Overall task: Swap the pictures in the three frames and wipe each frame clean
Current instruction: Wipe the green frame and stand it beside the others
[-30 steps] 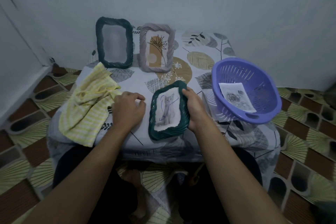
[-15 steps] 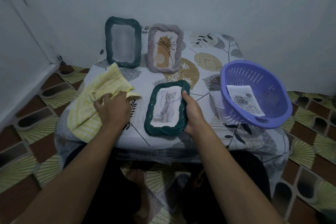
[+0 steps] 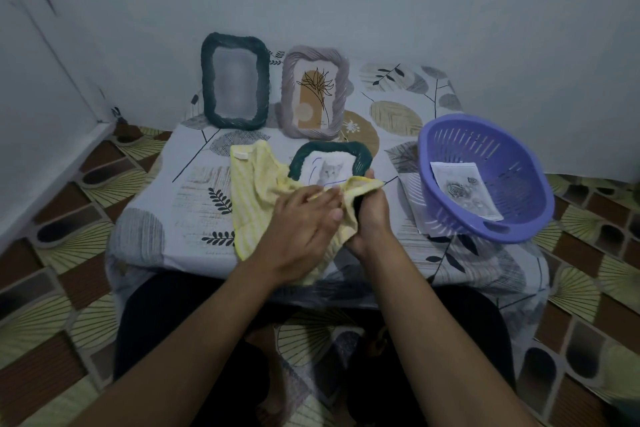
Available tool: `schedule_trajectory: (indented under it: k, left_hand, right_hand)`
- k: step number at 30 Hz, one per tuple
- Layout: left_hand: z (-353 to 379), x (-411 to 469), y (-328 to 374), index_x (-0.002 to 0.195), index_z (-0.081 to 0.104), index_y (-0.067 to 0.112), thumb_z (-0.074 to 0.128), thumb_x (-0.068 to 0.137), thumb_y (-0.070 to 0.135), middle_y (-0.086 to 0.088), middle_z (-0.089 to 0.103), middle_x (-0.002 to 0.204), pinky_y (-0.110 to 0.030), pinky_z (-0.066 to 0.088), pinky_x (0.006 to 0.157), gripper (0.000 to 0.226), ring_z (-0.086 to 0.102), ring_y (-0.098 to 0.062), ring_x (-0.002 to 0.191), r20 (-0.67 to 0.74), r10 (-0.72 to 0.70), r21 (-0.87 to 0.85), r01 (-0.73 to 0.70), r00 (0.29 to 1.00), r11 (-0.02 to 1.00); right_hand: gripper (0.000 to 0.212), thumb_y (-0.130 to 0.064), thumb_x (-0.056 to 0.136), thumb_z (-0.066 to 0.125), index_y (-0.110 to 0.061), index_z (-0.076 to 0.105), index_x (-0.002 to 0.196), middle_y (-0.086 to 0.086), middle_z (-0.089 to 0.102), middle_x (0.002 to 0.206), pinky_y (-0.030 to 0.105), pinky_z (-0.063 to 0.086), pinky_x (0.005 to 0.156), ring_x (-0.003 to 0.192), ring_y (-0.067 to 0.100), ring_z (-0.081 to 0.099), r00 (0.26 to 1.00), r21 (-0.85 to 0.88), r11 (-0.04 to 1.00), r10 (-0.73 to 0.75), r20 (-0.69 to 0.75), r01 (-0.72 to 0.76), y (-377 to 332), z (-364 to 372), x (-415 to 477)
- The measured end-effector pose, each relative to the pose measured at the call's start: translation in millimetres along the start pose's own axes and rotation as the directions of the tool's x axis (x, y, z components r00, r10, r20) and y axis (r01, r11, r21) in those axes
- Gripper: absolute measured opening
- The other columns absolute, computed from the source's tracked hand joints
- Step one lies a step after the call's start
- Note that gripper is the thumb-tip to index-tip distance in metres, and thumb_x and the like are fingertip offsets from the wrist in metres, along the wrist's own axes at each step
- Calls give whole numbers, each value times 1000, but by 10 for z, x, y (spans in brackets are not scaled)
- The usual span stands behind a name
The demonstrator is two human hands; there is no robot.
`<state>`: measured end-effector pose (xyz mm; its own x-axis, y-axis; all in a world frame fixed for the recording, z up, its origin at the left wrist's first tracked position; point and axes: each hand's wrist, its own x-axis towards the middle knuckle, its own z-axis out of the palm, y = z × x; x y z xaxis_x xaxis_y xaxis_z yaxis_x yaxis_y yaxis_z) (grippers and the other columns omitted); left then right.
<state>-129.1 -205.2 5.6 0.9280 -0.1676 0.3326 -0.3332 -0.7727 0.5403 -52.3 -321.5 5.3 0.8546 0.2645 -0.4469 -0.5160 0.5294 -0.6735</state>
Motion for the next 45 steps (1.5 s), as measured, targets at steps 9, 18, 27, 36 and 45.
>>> schedule_trajectory:
  k: [9,18,27,36,45]
  left_hand:
    - [-86,404,-253,152,-19,44,3,102,55,17,-22,162,-67,-16,113,56,-24,-30,149,-37,-354,253,352,934,901]
    - [182,165,28,138,-35,55,-9,96,58,23,-35,156,-58,-19,116,49,-35,-20,145,84,-201,191,183,976,964]
    - [-39,564,-171,153,-15,46,8,103,54,5,-17,166,-60,-2,119,55,-9,-34,152,-166,-535,37,547,828,836]
    - [261,281,85,144,-20,55,0,99,58,17,-26,161,-62,-15,116,50,-31,-23,147,56,-255,204,239,965,949]
    - [37,566,-161,156,-10,40,11,100,63,-3,-12,167,-68,1,116,63,-8,-35,152,-149,-627,-39,629,765,777]
  right_hand:
    - [51,-45,107,30,-14,60,135,9,69,125,48,51,103,115,26,66,977,-291,933,-209,45,213,119,165,-309]
    - [48,-45,107,32,-17,70,106,7,77,101,36,61,79,93,23,74,973,-310,925,-231,-2,219,-144,111,-333]
    - [42,-38,109,31,-19,68,110,1,76,101,32,60,80,91,16,73,960,-407,873,-277,39,268,30,133,-421]
    - [48,-41,109,31,-11,69,114,8,77,98,35,60,80,92,22,74,961,-317,918,-271,-59,240,-103,2,-424]
    - [41,-33,110,32,-15,69,107,0,77,90,27,60,67,81,14,74,959,-416,868,-284,28,269,0,43,-472]
